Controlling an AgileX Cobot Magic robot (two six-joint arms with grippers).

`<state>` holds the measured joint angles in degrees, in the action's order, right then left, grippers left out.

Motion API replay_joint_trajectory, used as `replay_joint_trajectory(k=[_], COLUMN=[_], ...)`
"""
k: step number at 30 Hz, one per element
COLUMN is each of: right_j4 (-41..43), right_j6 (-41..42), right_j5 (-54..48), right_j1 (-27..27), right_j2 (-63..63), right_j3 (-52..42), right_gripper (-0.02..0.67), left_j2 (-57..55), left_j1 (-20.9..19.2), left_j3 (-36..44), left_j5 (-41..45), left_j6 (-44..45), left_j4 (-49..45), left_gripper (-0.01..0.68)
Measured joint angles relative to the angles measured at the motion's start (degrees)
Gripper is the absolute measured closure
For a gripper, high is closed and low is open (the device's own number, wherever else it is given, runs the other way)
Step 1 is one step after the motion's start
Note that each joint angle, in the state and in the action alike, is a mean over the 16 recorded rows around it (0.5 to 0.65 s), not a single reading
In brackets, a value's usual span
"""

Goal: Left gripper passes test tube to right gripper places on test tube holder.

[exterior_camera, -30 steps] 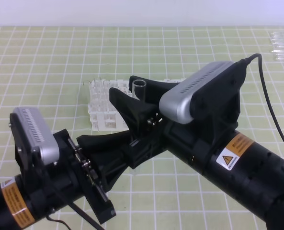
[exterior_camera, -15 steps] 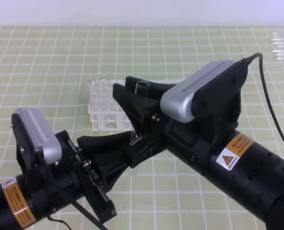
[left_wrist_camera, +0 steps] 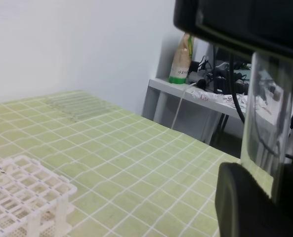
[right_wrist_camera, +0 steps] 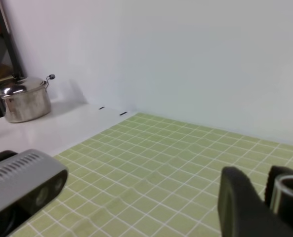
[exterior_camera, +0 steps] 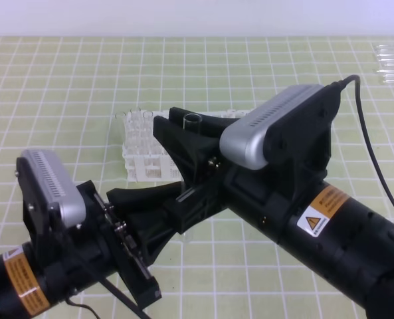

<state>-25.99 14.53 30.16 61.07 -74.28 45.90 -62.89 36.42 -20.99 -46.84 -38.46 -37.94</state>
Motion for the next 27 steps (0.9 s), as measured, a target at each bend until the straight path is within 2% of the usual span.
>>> replay_joint_trajectory(k=[4,14,17,21,27], right_j4=[-0.03,-0.73,-1.80,-4.64,-9.88], right_j6=[0.19,2.51,4.71,8.85,15.81], right_j5=[0.01,-0.21,-0.50,-1.22,-3.52], right_j1=[-0.05,-0.34,-0.42,-0.45,-0.43], right_j2=[-0.08,-0.02,0.31,1.44,4.40], right_j3=[0.02,-0.05,-0.07,-0.10,-0.29], right_gripper=[0.564,0.564,0.564,0.564,0.564], left_j2=[0.04,0.04,0.33,1.89,8.50], left_j1=[0.00,0.00,-0.01,-0.02,-0.03], left_j3=[0.02,0.00,-0.01,-0.01,-0.01], left_j5=[-0.54,-1.01,-0.61,1.55,8.19], left_j6=[0.19,0.53,0.52,0.51,-2.16], left_j4=[0.08,-0.01,-0.47,-2.22,-7.11], left_gripper=[0.570,0.401,0.381,0.410,0.528])
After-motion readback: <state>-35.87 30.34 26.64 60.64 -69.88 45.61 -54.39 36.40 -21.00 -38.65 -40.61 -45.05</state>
